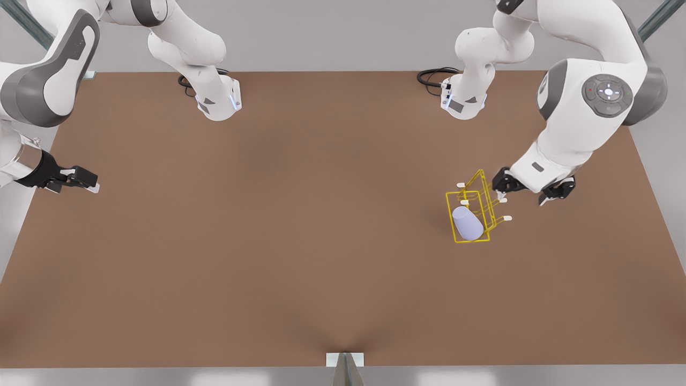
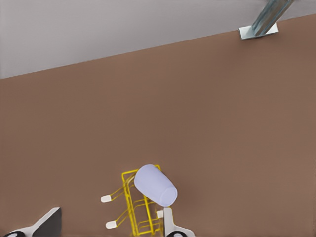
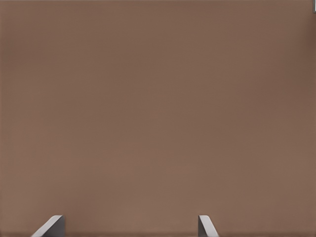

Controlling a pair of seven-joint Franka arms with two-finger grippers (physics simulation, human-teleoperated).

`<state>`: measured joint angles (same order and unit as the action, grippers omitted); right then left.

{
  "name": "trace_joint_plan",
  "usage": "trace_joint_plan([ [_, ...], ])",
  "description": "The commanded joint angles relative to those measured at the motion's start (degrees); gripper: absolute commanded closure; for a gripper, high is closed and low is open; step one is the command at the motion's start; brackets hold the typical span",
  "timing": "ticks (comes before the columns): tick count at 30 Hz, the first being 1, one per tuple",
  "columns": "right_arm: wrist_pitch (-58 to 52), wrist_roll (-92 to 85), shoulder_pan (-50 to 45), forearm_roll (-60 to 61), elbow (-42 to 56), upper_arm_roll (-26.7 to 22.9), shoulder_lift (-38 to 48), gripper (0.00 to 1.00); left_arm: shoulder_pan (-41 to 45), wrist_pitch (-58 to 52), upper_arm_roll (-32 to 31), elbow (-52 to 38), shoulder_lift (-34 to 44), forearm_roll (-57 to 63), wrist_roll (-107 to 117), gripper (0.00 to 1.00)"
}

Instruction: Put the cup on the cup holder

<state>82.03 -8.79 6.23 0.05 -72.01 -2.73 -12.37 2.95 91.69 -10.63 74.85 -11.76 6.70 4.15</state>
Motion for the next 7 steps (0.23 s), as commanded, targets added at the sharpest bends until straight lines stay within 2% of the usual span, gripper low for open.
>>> trace_joint_plan([
  [1,-0.03,0.0,0.01,0.03,0.03,-0.08,0.06,0.0,-1.19,-1.6,-0.09,-0.05,0.07,-2.13,15.71,0.0],
  [7,-0.03,0.0,-0.17,0.03,-0.06,0.01,0.06,0.0,-1.2,-2.4,-0.09,0.12,-0.28,-2.13,15.54,0.0],
])
